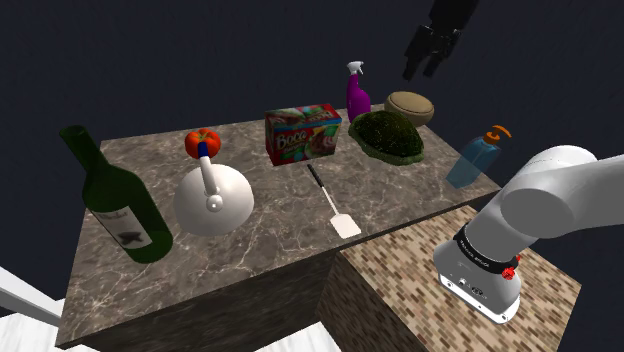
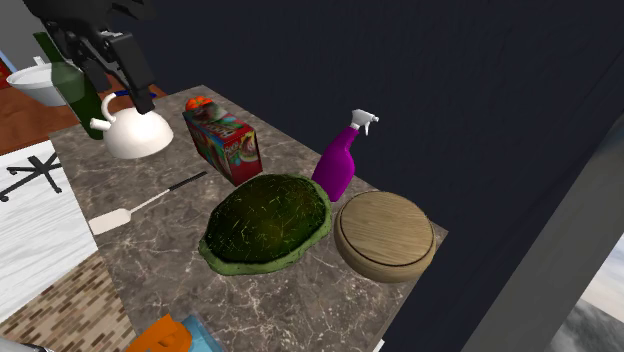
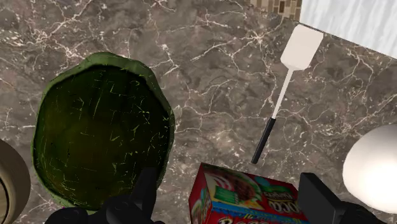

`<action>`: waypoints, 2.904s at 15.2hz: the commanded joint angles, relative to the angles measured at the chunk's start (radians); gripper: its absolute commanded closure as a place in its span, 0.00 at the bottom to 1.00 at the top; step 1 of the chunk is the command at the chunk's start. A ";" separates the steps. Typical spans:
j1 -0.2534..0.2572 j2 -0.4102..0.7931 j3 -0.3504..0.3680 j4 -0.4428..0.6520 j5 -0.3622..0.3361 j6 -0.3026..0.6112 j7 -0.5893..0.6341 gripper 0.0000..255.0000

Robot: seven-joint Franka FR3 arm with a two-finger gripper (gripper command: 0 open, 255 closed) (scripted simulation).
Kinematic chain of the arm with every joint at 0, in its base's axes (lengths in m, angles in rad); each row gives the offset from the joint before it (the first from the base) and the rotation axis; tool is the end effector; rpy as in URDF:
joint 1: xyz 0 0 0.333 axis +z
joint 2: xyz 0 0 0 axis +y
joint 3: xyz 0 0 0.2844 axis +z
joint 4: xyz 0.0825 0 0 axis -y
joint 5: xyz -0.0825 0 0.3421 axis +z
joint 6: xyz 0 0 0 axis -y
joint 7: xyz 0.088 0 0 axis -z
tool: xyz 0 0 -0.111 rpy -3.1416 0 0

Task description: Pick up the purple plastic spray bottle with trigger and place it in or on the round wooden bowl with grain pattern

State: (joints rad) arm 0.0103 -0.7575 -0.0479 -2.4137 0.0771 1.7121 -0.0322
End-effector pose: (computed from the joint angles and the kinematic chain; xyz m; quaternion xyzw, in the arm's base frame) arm 0.3065 -0.0069 0.5437 -0.9981 0.0010 -0.0291 0.0539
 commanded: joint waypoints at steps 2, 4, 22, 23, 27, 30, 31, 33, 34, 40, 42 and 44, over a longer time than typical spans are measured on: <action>-0.006 0.032 0.006 0.004 -0.003 0.033 0.016 0.00; -0.019 0.099 0.018 0.016 -0.010 0.096 0.049 0.00; -0.136 0.736 0.057 0.351 -0.169 0.453 0.392 0.00; -0.140 0.771 0.054 0.380 -0.181 0.460 0.411 0.00; -0.152 0.909 0.035 0.507 -0.223 0.477 0.485 0.00; -0.159 1.013 0.015 0.614 -0.247 0.479 0.534 0.00; -0.161 1.047 0.008 0.652 -0.254 0.477 0.549 0.00; -0.166 1.117 -0.007 0.732 -0.264 0.470 0.577 0.00; -0.169 1.152 -0.015 0.774 -0.268 0.464 0.590 0.00; -0.180 1.253 -0.034 0.866 -0.274 0.477 0.617 0.00; -0.183 1.269 -0.035 0.863 -0.274 0.496 0.617 0.00; -0.187 1.289 -0.036 0.860 -0.275 0.519 0.617 0.00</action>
State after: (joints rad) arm -0.1762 0.5180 -0.0834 -1.5520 -0.1968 2.2163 0.5824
